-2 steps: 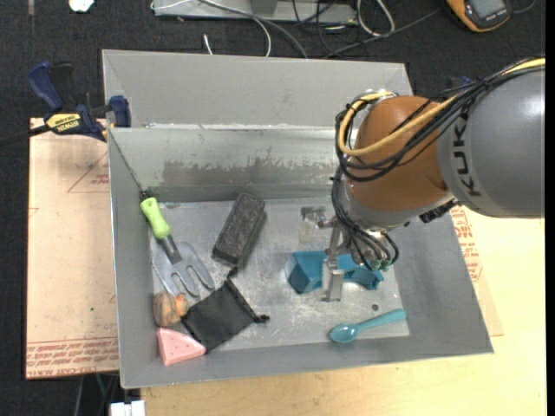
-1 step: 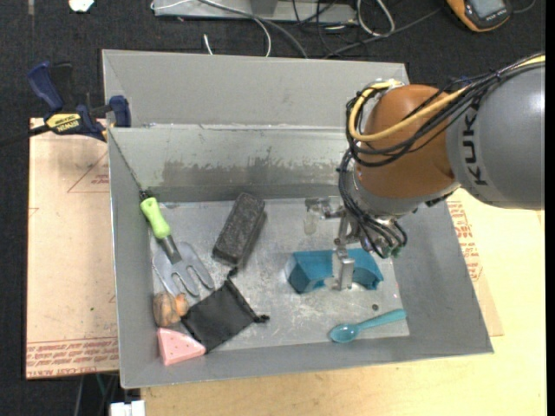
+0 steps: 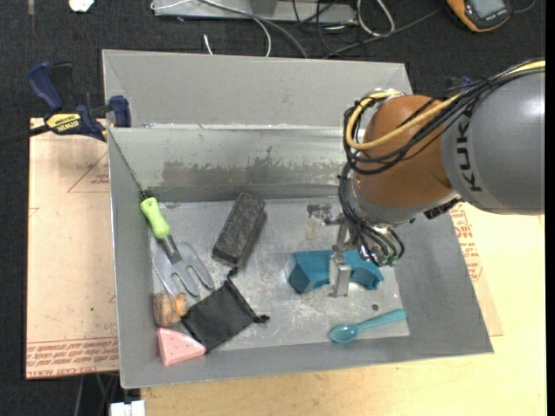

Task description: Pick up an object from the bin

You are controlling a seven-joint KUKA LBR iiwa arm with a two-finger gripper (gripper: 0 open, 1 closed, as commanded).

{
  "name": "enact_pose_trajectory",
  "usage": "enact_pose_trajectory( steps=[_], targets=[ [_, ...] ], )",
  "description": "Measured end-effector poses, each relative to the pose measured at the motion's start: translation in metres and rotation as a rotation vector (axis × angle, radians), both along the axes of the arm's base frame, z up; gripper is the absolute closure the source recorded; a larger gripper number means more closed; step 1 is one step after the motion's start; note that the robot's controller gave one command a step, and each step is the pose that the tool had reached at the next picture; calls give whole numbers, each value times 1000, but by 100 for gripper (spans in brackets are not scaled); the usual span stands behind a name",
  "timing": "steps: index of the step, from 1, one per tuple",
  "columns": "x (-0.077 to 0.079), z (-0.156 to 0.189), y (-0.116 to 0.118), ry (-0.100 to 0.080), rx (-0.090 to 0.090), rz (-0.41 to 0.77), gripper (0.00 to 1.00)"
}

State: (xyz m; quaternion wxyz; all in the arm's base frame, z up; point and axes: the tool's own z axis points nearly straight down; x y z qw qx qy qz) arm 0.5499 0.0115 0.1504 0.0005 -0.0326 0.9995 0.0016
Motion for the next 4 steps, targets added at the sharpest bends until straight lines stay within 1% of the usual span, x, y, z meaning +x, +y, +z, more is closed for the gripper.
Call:
enact_pose_trajectory(
  steps=[1, 2, 3, 4],
  targets=[
    [10, -44, 11, -7, 2, -20, 0],
    [14, -79, -2, -15, 2, -117, 100],
    [14, -79, -2, -15, 2, -117, 100],
    [7, -59, -2, 1, 1, -118, 100]
  ],
)
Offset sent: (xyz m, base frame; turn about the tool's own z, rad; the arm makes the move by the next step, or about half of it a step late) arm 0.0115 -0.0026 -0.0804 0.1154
